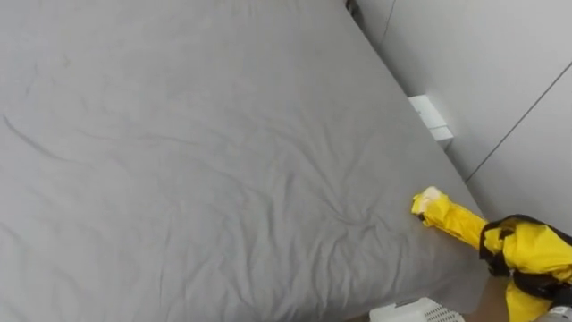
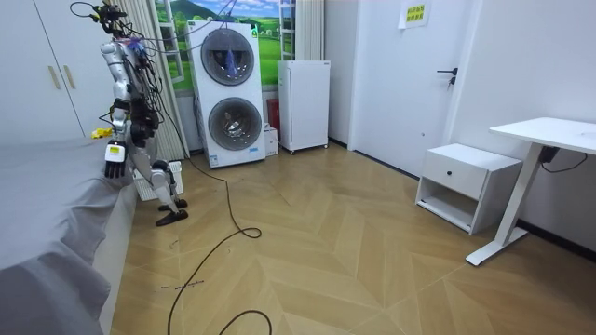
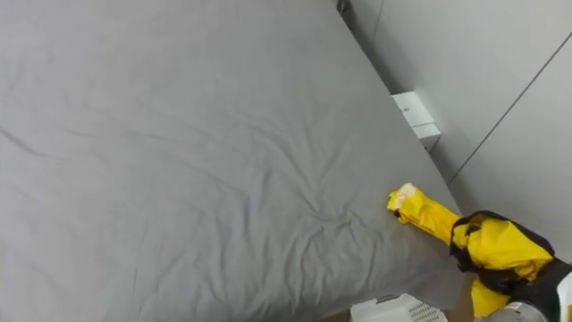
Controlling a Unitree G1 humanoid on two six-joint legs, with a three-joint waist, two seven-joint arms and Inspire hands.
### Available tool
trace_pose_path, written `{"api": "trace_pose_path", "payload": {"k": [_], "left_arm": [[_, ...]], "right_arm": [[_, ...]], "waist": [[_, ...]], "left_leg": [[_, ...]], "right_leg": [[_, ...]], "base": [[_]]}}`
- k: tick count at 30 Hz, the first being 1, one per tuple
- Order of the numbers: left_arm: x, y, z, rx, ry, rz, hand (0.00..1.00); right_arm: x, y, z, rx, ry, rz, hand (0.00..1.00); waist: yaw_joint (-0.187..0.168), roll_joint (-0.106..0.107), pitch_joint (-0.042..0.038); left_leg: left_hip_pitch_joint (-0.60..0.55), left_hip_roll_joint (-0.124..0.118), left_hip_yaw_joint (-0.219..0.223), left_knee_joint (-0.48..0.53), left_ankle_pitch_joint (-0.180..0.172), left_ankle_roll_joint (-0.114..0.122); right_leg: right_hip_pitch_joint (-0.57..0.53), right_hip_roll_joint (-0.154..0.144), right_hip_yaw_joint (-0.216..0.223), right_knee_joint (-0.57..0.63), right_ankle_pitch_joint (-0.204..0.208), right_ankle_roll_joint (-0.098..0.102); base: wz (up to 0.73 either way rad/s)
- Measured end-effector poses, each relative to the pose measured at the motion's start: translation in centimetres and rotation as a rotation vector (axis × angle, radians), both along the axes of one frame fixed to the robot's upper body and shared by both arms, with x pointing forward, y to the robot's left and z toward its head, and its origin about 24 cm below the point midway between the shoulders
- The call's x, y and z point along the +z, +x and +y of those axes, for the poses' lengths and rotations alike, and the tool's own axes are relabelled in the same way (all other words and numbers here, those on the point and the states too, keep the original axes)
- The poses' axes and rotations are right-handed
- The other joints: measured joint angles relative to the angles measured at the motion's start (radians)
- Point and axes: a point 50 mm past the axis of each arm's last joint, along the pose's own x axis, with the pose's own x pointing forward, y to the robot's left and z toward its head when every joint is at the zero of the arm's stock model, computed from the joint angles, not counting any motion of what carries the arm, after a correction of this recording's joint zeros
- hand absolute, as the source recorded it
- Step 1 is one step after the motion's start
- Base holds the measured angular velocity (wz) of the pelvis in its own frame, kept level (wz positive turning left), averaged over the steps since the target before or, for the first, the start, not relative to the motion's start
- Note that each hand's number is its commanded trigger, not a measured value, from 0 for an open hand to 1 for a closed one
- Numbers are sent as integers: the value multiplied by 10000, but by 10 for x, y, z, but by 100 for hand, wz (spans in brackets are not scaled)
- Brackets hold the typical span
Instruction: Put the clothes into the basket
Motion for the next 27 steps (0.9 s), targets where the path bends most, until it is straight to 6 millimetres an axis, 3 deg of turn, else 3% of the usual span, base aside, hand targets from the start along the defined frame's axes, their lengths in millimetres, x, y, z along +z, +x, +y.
{"api": "trace_pose_path", "payload": {"k": [13, 20, 27], "left_arm": [[-1, -9, 1, 206, -10, 422, 0], [-1, -10, 1, 204, -37, 506, 0], [-2, -11, 1, 230, -38, 590, 0]], "right_arm": [[-14, -30, -2, -560, 262, 752, 100], [-15, -30, -1, -526, 333, 802, 100], [-17, -31, -1, -555, 351, 892, 100]], "waist": [[-158, 23, 20], [-160, 131, 47], [-203, 124, 51]], "left_leg": [[11, 19, 641, 1, 0, -1], [-23, 152, 839, -89, -152, 2], [-38, 177, 1037, -115, -156, -1]], "right_leg": [[-241, 93, 750, 5, 45, 60], [-449, 313, 983, 24, 192, 54], [-535, 315, 1089, 38, 249, 31]], "base": [[-16], [-14], [-7]]}}
